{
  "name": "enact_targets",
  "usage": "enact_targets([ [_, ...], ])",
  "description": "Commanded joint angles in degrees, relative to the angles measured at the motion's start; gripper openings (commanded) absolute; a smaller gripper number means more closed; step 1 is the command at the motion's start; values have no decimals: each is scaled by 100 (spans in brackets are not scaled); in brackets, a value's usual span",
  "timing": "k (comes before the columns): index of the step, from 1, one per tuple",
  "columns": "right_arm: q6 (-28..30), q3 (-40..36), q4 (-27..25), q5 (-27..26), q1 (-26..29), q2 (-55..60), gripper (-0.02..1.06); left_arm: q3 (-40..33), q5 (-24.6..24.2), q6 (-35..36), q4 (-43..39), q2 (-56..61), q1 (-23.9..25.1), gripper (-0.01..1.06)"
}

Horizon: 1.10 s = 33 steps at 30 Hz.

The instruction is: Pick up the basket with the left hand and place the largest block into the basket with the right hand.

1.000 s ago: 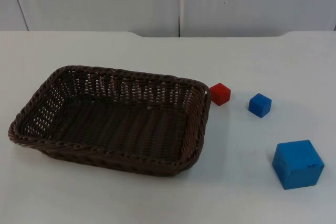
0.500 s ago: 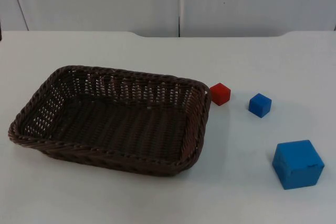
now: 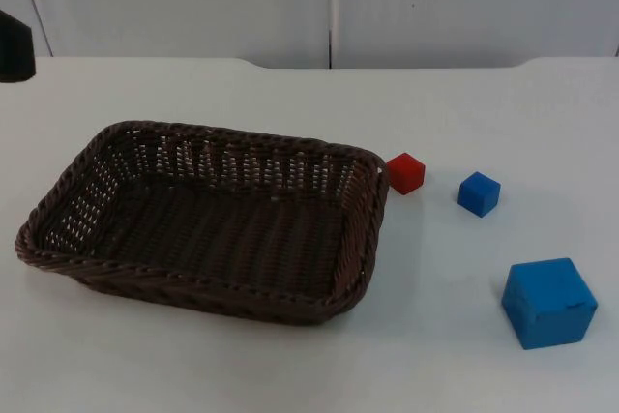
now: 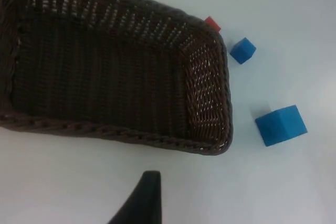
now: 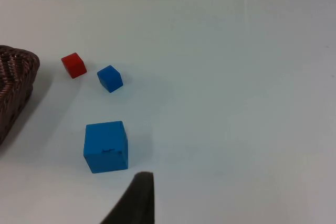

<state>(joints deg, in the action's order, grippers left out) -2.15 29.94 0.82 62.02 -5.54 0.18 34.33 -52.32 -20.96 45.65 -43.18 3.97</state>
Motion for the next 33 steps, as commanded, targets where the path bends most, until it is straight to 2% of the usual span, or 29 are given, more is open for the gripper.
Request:
enact_targets([
  [1,2,-34,15,-23,25,-18,105,34,55,-21,172,-218,10,105],
  [18,2,-34,15,-23,25,-18,105,34,53,-21,618,-1206,0,104],
  [33,2,-34,15,-23,25,-18,105,34,417,-21,907,-1829,0,101],
])
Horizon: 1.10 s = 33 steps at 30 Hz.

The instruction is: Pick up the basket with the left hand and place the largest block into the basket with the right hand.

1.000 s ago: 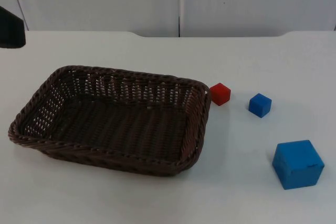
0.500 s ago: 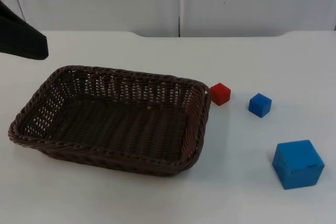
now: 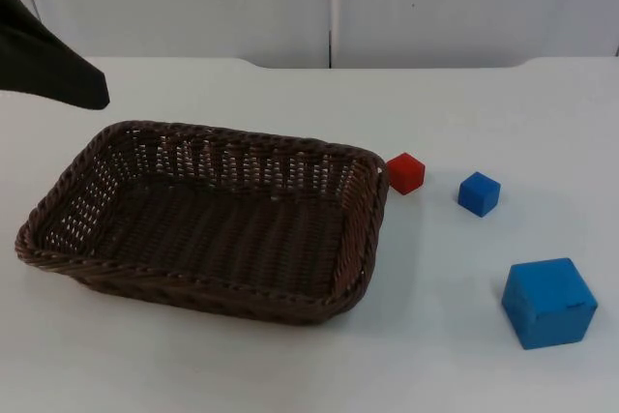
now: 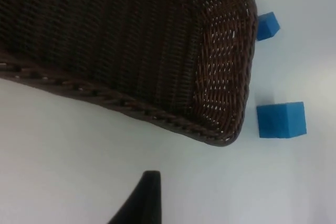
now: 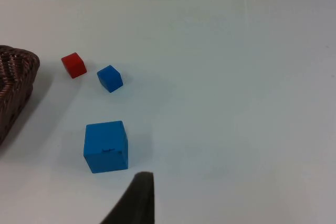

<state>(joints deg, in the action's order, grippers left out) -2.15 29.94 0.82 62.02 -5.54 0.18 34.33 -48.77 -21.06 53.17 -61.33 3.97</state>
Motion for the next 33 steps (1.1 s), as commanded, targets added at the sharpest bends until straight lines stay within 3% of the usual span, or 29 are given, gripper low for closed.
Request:
enact_targets([
  [1,2,-34,15,-23,25,-18,105,34,60,0,171,-69,0,101],
  [4,2,-34,15,-23,25,-18,105,34,76,14,182,-164,-10,101],
  [8,2,-34,15,-23,25,-18,105,34,456,206,128,-371,-364,101],
  [13,2,-34,27,-23,25,-18,105,34,1411,634,52,-889,-1224,101],
  [19,2,-34,27,-23,25,-18,105,34,2064,936,311,-1402,-1475,101],
  [28,2,-34,27,-23,25,-18,105,24,2730,1706,314,-1670,-1475,95],
  [33,2,-34,27,-23,25,-18,105,13,2787,2009,261,-1682,-1475,95],
])
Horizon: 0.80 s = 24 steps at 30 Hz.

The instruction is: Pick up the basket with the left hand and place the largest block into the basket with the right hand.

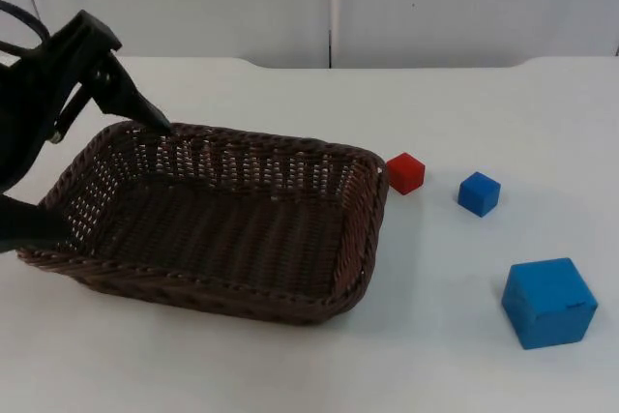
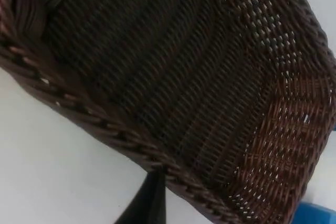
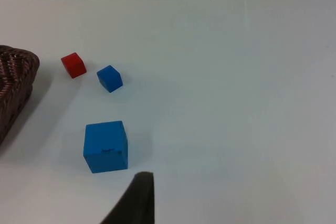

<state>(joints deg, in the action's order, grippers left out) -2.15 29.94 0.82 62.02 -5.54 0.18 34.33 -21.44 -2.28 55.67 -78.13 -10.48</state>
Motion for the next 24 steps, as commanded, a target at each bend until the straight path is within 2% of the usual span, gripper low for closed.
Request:
enact_targets([
  [1,2,-34,27,-23,25,-18,105,13,-13,165,-46,-30,-31,95],
  [4,2,-34,27,-23,25,-18,105,13,-10,435,-488,-116,-31,95],
  [8,2,-34,27,-23,25,-18,105,13,-90,1829,-1841,-346,-31,95],
  [9,2,-34,27,-23,25,-18,105,13,-90,1829,-1841,-346,-31,95],
  [12,2,-34,27,-23,25,-18,105,13,-23,2580,-2328,-500,-31,95],
  [13,2,-34,27,-23,25,-18,105,13,149,2902,-2444,-561,-31,95],
  [14,2,-34,27,-23,25,-18,105,13,149,2902,-2444,-561,-31,95],
  [16,2,-34,27,-23,25,-18,105,13,487,3522,-2444,-733,-43,95],
  [18,2,-34,27,-23,25,-18,105,13,870,3821,-2402,-885,-138,95],
  [19,2,-34,27,-23,25,-18,105,13,870,3821,-2402,-885,-138,95],
  [22,2,-34,27,-23,25,-18,105,23,1316,4604,-2351,-1184,-402,95],
  [24,2,-34,27,-23,25,-18,105,23,1357,4811,-2351,-1298,-508,94],
])
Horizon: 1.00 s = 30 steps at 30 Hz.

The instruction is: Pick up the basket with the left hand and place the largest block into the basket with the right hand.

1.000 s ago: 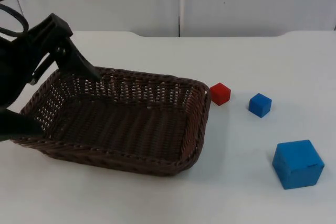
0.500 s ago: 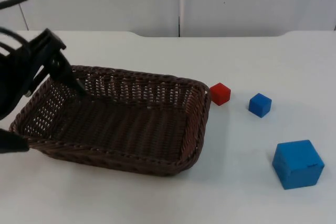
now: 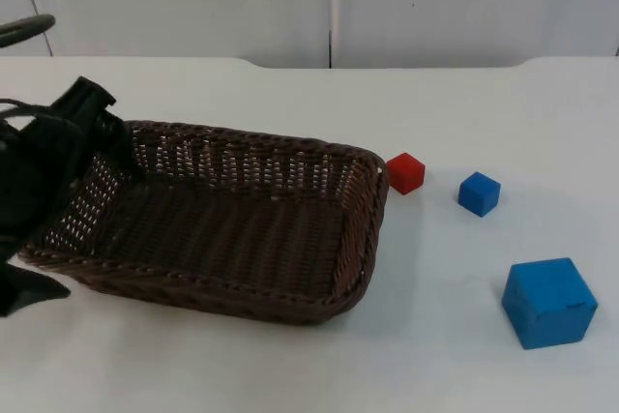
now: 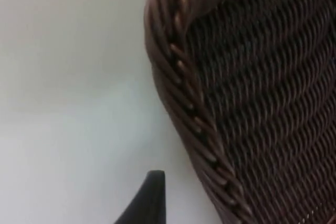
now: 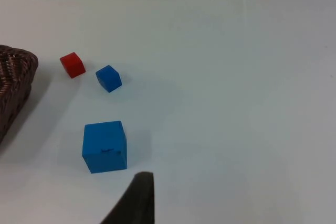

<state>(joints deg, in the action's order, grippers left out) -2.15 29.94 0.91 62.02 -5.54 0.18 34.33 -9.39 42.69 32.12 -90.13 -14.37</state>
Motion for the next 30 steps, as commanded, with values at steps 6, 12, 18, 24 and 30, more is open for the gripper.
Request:
enact_targets([
  [6,2,-34,2,-23,25,-18,105,23,756,997,227,-483,-560,90],
  [12,2,-34,2,-23,25,-18,105,23,970,1028,433,-831,-668,90],
  [18,2,-34,2,-23,25,-18,105,23,1077,1028,705,-1180,-706,90],
  [24,2,-34,2,-23,25,-18,105,23,1170,1028,705,-1271,-706,90],
  [30,2,-34,2,-23,25,-18,105,31,1199,1028,772,-1282,-757,90],
])
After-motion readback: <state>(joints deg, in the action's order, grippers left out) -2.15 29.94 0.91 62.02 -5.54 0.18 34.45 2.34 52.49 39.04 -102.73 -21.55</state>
